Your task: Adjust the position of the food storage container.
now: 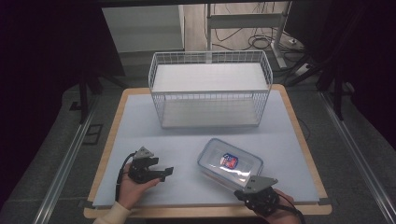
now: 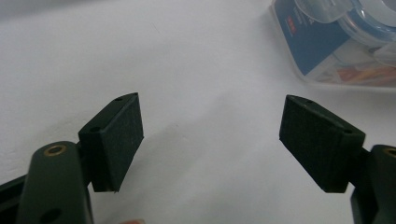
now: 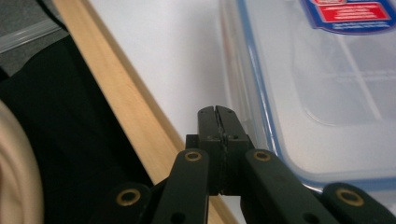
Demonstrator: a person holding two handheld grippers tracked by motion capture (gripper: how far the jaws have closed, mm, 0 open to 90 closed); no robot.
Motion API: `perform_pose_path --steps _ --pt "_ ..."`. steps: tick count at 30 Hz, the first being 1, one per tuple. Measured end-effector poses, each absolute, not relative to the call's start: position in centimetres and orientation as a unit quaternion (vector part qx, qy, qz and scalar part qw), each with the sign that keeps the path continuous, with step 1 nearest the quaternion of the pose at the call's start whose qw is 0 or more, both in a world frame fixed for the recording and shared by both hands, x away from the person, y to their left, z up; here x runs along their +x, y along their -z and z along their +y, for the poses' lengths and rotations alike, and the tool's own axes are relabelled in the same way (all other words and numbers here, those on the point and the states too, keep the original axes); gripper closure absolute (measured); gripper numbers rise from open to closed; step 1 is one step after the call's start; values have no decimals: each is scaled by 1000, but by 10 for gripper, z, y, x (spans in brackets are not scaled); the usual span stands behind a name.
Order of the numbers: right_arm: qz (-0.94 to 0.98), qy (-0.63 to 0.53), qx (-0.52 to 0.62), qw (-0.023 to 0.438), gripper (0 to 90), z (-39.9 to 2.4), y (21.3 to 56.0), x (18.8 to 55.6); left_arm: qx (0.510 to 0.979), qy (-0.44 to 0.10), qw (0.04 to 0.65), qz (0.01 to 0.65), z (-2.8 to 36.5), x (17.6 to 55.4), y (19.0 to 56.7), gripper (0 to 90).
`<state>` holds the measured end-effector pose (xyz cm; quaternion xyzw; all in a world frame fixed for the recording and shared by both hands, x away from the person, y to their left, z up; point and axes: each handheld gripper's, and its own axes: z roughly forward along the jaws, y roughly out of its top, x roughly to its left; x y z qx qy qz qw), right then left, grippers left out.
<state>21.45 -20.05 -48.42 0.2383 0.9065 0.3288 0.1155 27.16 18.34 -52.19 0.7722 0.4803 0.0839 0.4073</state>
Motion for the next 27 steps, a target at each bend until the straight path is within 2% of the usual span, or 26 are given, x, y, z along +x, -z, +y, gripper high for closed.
perform_pose_path --steps 10,27 --pt "891 -336 273 135 898 -230 481 234 775 -84 404 479 184 272 522 214" --pt "875 -340 309 153 898 -254 480 254 775 -84 403 479 184 273 523 213"
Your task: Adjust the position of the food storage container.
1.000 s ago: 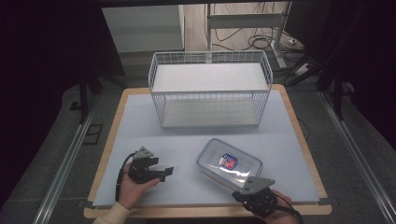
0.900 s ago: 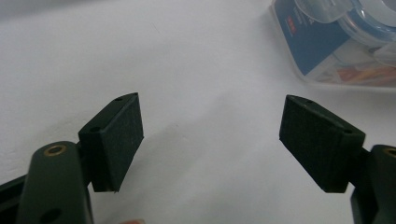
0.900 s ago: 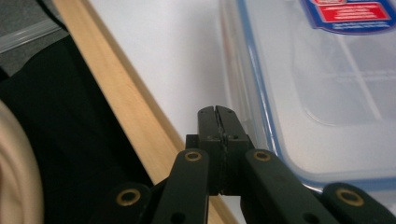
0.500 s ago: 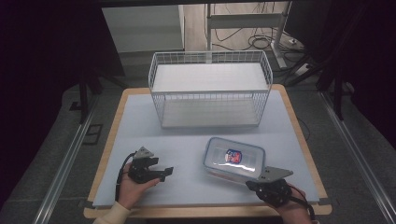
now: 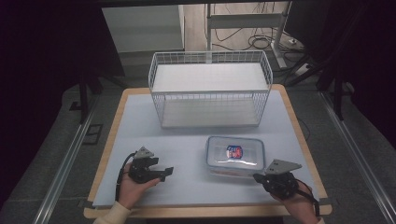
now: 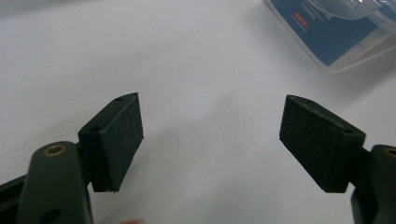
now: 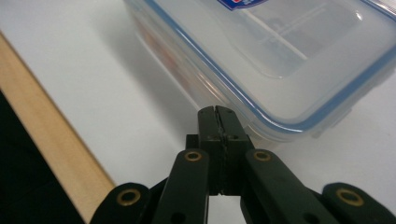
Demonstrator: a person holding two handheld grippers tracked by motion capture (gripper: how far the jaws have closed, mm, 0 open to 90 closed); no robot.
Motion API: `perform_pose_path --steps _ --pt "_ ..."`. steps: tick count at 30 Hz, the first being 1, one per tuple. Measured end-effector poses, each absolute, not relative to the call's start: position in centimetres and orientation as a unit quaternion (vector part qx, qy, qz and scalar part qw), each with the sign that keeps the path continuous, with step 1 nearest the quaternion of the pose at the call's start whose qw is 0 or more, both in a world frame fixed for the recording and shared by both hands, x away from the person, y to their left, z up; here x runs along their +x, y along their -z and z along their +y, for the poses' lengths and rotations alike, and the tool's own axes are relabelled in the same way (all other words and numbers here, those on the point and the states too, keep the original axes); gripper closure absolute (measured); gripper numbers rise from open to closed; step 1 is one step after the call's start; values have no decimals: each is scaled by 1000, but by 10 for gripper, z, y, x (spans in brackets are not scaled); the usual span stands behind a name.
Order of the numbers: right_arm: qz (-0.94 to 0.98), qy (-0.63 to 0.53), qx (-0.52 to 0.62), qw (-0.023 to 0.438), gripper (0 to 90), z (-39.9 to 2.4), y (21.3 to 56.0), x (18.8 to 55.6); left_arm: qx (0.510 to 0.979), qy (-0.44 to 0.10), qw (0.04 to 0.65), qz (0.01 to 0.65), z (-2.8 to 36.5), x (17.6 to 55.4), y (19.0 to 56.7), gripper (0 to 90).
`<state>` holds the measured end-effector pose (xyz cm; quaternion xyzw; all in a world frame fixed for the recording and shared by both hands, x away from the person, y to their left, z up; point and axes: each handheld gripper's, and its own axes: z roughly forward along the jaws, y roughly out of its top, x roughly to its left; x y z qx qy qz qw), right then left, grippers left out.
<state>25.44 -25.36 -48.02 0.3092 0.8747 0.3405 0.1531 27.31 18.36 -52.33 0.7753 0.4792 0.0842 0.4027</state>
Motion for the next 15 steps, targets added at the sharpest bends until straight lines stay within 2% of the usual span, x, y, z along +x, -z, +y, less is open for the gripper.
perform_pose_path --steps 15 --pt "868 -344 321 162 899 -260 481 265 774 -85 404 479 182 273 523 211"
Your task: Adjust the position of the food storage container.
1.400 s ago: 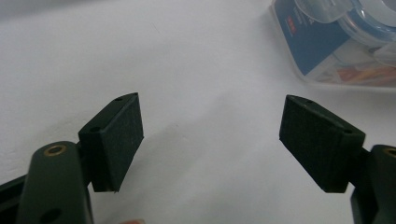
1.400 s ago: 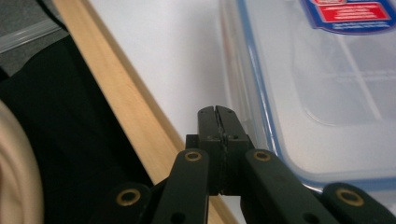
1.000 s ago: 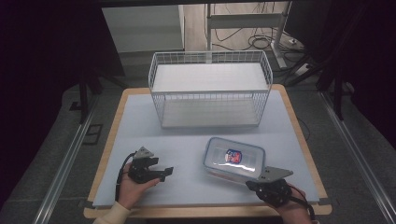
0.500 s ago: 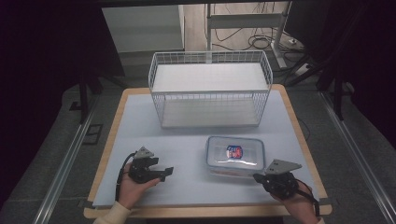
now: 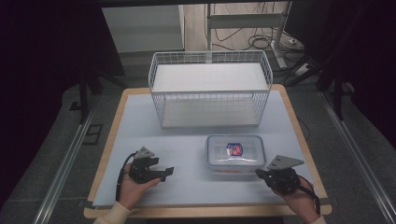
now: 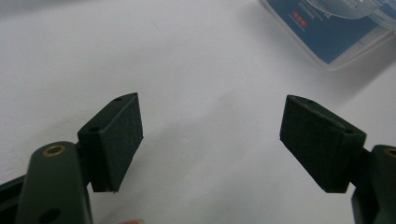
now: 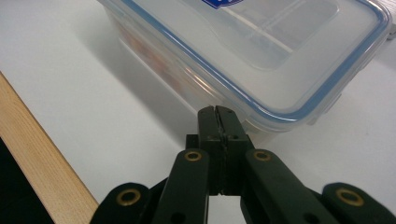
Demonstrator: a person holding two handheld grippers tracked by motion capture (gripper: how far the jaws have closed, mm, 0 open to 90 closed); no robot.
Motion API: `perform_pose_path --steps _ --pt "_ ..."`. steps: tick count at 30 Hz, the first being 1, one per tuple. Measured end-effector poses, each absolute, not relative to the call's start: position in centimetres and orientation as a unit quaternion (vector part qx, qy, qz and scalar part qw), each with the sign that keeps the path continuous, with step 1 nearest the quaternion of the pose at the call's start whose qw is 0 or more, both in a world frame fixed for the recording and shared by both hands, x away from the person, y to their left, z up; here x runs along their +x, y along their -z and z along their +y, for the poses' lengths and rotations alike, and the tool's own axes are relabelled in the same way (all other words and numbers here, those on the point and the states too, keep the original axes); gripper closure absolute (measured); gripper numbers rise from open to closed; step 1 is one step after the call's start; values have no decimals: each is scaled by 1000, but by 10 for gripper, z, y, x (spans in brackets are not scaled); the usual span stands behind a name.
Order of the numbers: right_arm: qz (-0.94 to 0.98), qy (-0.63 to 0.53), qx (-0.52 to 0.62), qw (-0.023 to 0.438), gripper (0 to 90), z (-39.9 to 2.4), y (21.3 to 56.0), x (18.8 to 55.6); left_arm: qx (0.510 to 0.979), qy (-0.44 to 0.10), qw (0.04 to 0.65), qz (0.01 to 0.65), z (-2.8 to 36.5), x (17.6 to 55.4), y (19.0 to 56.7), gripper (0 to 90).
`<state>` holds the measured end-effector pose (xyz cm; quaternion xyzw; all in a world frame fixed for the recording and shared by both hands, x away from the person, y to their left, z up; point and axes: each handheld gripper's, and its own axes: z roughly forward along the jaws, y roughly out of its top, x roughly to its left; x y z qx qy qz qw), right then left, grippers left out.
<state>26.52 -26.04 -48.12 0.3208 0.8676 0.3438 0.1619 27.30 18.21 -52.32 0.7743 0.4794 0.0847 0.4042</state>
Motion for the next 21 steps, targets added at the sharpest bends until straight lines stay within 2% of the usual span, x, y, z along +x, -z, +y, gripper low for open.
perform_pose_path --steps 9,15,21 --pt "831 -404 347 162 898 -286 456 263 769 -84 409 484 183 277 520 208" --pt "804 -406 397 179 898 -307 444 289 764 -83 418 485 180 280 516 206" --pt "791 -400 433 166 897 -315 453 312 765 -79 419 483 179 286 516 205"
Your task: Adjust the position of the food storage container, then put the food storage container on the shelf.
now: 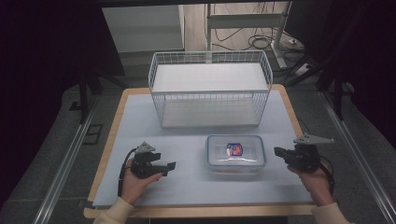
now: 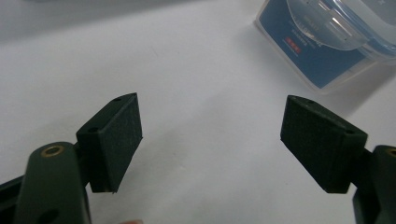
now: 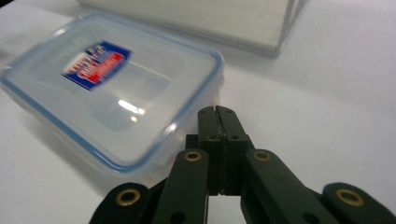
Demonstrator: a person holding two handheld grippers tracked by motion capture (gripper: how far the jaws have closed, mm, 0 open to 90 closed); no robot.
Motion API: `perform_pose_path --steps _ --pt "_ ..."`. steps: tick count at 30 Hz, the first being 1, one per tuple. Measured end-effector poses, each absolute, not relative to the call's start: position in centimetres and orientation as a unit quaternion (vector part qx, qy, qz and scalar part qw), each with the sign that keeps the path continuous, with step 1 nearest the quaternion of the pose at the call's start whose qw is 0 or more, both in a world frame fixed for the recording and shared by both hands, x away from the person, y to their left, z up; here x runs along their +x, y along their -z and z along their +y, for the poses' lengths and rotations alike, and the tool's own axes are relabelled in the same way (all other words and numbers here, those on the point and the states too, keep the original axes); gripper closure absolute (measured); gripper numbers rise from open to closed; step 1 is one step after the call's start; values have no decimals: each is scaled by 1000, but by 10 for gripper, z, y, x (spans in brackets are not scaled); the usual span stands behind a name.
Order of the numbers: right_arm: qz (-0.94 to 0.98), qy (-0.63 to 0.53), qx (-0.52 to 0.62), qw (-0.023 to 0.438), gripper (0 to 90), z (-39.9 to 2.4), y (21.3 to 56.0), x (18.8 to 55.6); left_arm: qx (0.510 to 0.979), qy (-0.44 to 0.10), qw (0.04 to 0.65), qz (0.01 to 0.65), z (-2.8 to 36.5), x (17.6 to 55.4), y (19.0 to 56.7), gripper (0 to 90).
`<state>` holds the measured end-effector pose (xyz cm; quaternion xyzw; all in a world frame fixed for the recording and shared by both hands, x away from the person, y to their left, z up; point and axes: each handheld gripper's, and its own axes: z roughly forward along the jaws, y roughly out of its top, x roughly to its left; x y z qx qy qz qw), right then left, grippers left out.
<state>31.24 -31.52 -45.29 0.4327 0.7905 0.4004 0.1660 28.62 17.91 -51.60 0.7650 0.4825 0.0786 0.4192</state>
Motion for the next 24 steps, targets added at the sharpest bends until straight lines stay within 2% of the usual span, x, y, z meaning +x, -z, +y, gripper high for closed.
perform_pose_path --steps 5,7,8,9,10,11,12,13,14,18,24 --pt "789 -394 445 152 881 -325 466 313 765 -77 418 484 178 289 516 205" --pt "788 -397 445 152 812 -327 466 313 765 -78 418 484 177 289 515 204" --pt "788 -397 445 152 812 -327 466 313 765 -78 418 484 177 289 515 204" --pt "783 -404 446 155 639 -328 466 313 765 -78 419 483 176 289 514 204" --pt "779 -409 449 155 532 -328 465 314 765 -78 420 482 176 289 514 203" --pt "779 -409 449 155 532 -328 465 314 765 -78 420 482 176 289 514 203" --pt "771 -420 456 144 419 -328 463 315 765 -76 423 480 176 288 512 201" --pt "771 -420 456 144 419 -328 463 315 765 -76 423 480 176 288 512 199" --pt "769 -429 455 135 317 -329 462 316 763 -75 427 479 176 288 510 198" --pt "774 -430 447 131 249 -327 461 316 760 -76 431 481 173 291 504 187" --pt "769 -445 445 112 208 -327 459 318 755 -70 441 480 165 296 496 163"
